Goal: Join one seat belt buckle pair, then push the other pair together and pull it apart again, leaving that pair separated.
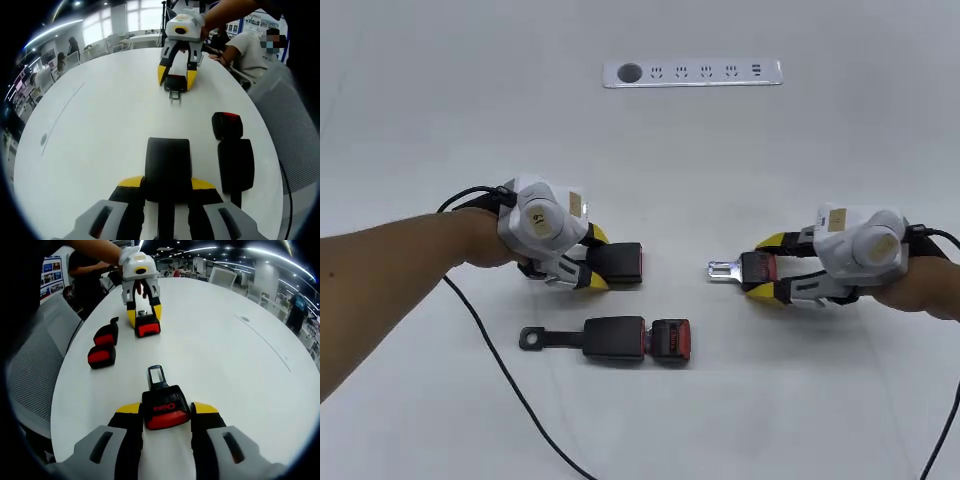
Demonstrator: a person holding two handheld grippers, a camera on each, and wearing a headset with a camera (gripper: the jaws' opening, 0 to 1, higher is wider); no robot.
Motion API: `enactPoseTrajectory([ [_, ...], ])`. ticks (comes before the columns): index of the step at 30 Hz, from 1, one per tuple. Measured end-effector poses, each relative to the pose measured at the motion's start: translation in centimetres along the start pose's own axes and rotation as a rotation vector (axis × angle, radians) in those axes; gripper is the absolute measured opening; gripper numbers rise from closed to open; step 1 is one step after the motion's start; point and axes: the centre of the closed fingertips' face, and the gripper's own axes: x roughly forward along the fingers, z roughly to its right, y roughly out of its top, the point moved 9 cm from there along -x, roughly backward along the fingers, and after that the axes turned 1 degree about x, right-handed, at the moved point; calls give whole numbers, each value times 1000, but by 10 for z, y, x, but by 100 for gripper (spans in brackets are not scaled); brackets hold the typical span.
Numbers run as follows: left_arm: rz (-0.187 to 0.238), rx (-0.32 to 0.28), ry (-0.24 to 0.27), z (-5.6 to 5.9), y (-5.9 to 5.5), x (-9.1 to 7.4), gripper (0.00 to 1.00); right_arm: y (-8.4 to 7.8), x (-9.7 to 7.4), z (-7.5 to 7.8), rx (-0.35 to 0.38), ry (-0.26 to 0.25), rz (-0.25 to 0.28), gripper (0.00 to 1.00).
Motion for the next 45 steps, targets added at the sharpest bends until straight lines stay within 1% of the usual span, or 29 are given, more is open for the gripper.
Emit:
enactPoseTrajectory([
  [3,-1,0,0,0,0,0,34,-4,-5,1,0,-2,-2,37],
  [11,-6,3,-2,0,0,1,34,-8,-12,1,7,-4,-11,37],
  [20,-5,-2,-3,0,0,0,34,-7,-11,3,3,0,-22,37],
  [29,-29,2,-2,0,3,1,34,-6,-10,5,-9,0,-40,37],
  [31,-32,-6,-2,0,3,1,36,-6,-9,4,10,-13,-45,37],
  [32,-29,-29,-2,1,4,1,36,-5,-9,2,6,-24,-43,38],
  [33,-23,-43,-6,1,4,1,38,-5,-10,2,4,-39,-38,39],
  [34,-22,-50,-15,3,4,1,42,-4,-10,3,21,-46,-30,40],
  [35,-22,-49,-20,4,4,1,46,-3,-11,4,42,-50,-14,43],
  [37,-22,-42,-27,8,4,0,53,-4,-11,4,51,-57,-7,47],
  [39,-19,-56,-27,10,6,-1,55,-4,-12,3,47,-77,-8,52],
  [40,-15,-61,-24,10,7,-2,56,-2,-14,1,54,-83,-7,57],
  [41,-7,-69,-15,11,10,-4,58,-1,-15,-1,63,-85,-3,59],
  [44,12,-88,14,11,14,-9,66,-2,-17,1,89,-124,12,63],
  [45,22,-104,30,11,16,-12,68,-3,-17,0,122,-135,24,65],
])
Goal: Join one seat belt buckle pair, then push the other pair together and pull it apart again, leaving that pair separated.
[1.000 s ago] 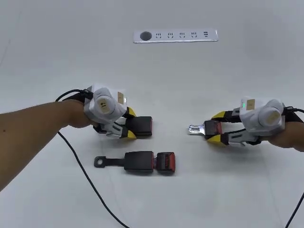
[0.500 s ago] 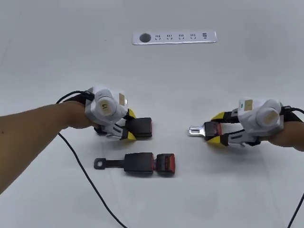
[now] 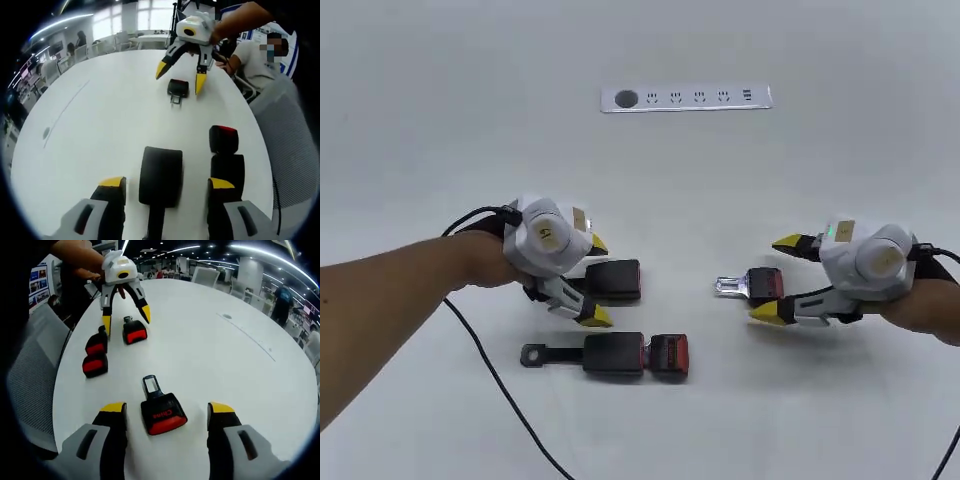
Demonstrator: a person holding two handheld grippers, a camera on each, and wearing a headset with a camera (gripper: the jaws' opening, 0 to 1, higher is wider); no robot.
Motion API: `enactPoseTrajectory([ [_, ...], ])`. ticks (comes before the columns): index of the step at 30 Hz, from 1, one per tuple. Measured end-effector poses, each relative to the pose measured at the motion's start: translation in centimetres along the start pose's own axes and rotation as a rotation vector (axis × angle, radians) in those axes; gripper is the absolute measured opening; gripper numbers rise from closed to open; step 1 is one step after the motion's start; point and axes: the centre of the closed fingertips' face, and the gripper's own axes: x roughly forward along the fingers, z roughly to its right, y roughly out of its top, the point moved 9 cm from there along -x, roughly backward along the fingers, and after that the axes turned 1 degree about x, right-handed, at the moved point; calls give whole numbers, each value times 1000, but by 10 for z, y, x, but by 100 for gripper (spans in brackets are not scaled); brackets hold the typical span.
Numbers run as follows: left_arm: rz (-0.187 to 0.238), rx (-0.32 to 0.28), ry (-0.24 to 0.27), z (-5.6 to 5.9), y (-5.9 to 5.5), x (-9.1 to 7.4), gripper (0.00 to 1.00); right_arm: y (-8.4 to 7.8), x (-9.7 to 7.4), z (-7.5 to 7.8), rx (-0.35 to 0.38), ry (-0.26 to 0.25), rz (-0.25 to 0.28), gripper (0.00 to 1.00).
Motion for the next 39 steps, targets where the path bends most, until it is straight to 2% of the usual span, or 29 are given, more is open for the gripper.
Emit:
enactPoseTrajectory([
  [3,28,-79,45,-2,-1,-5,75,0,-2,-2,38,-37,18,69],
  [9,81,-199,133,-1,-8,-15,83,5,-8,-11,134,-153,79,75],
  [10,102,-227,155,-1,-9,-17,84,6,-9,-13,145,-179,92,75],
  [13,152,-295,201,4,-11,-24,89,8,-12,-15,197,-226,131,78],
  [14,153,-304,215,5,-12,-26,90,9,-13,-16,207,-240,140,79],
  [16,162,-334,246,8,-15,-32,90,12,-16,-19,228,-301,163,80],
  [18,203,-390,257,11,-17,-36,91,17,-19,-26,256,-319,188,80],
  [19,212,-391,272,12,-20,-40,92,19,-21,-29,280,-325,206,81],
  [25,251,-428,325,23,-26,-55,96,26,-27,-38,300,-375,240,83],
  [26,255,-431,332,31,-19,-61,96,28,-28,-40,301,-382,246,84],
  [27,260,-435,335,33,-19,-62,96,31,-31,-44,305,-390,254,84],
  [28,279,-448,346,34,-22,-64,96,33,-33,-46,315,-394,261,85],
  [31,307,-468,369,42,-21,-72,98,38,-40,-56,326,-416,280,86],
  [32,325,-477,378,44,-25,-72,98,39,-41,-57,327,-417,282,86],
  [34,349,-486,394,49,-24,-79,99,39,-43,-60,335,-420,291,88],
  [35,362,-493,402,52,-24,-82,99,40,-44,-68,335,-424,293,89],
  [39,391,-509,431,61,-34,-88,100,41,-50,-81,338,-435,317,90],
])
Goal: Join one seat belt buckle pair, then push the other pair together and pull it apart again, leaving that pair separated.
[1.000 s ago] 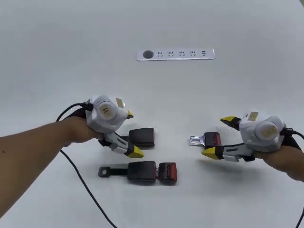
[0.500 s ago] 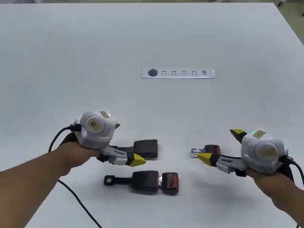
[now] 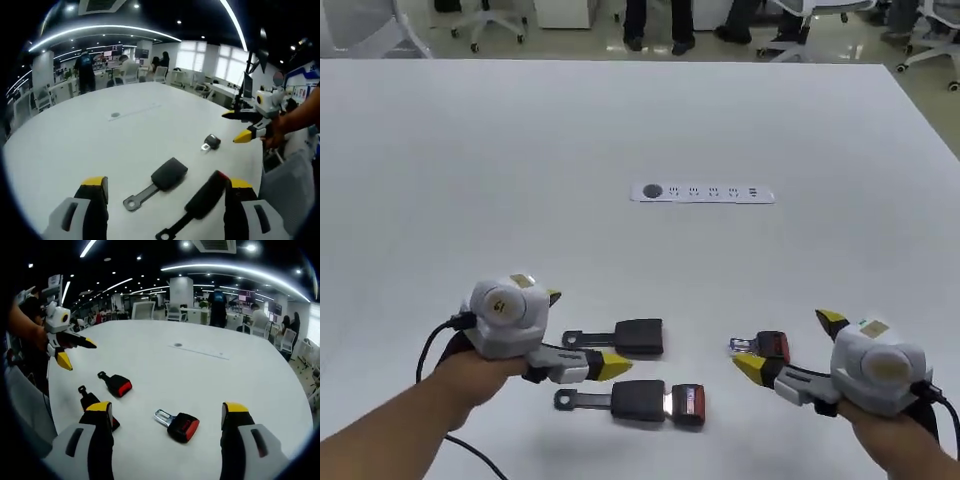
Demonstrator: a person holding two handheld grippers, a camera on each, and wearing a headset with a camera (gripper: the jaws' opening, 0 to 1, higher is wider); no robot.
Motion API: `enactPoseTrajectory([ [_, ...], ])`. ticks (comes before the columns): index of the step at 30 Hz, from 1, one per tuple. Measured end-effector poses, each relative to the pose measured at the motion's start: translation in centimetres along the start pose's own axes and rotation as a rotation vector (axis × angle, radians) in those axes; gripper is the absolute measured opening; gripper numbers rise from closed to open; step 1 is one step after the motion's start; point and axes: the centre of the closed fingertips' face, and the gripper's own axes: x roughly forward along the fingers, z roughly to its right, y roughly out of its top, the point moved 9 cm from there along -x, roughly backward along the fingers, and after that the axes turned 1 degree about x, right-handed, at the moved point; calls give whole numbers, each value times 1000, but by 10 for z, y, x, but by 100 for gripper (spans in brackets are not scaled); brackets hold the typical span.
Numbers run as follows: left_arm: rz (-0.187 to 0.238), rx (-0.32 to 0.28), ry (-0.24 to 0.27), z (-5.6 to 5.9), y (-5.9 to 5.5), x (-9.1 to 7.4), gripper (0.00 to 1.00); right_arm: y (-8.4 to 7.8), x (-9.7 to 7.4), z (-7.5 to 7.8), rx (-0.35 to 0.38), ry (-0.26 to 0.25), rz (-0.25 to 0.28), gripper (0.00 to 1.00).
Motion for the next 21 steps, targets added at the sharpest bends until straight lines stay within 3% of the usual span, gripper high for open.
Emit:
enactPoseTrajectory([
  [12,75,-14,45,23,-8,-38,100,2,-29,-15,3,-15,55,94],
  [21,104,-35,70,23,-22,-61,100,-4,-41,-16,10,-35,66,95],
])
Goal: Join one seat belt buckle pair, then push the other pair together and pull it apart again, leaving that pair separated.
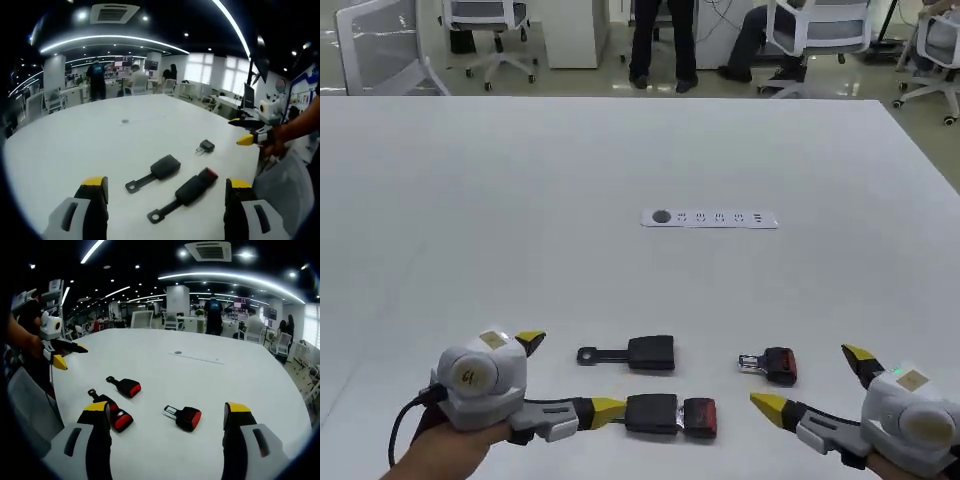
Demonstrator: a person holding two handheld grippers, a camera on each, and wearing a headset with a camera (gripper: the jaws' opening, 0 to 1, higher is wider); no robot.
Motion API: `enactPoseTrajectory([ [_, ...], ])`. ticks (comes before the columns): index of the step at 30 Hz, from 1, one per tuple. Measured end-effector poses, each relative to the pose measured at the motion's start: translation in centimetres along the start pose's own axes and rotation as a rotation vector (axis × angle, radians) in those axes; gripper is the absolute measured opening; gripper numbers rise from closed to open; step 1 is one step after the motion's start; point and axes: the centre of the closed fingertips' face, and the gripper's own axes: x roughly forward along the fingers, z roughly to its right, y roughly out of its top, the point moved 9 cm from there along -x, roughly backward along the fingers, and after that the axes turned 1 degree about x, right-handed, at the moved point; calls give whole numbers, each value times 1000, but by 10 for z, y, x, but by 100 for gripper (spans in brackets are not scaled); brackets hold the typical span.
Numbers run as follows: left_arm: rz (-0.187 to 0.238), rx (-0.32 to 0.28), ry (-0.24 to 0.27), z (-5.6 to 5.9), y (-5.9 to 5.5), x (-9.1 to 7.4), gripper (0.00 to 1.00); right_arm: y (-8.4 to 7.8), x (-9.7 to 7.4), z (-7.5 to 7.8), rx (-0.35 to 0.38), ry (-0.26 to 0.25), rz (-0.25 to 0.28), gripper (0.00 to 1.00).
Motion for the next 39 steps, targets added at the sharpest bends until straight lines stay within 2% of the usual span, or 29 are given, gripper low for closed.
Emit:
enactPoseTrajectory([
  [6,-18,9,2,-3,-8,-8,100,-7,-5,-11,4,3,-15,95],
  [11,-13,1,11,-4,-10,-13,100,-16,-7,-19,1,16,-33,95],
  [20,-18,6,1,-6,-15,-15,100,-21,-8,-29,-2,34,-43,97],
  [25,-21,7,0,-6,-17,-16,100,-22,-8,-31,-4,37,-45,97],
  [31,-20,7,-1,-1,-15,-16,100,-23,-8,-32,-1,37,-51,98],
  [37,-3,-3,4,-4,-13,-16,100,-21,-7,-33,-2,40,-47,98],
  [39,-14,9,4,-4,-13,-16,100,-20,-6,-33,-5,39,-45,98],
])
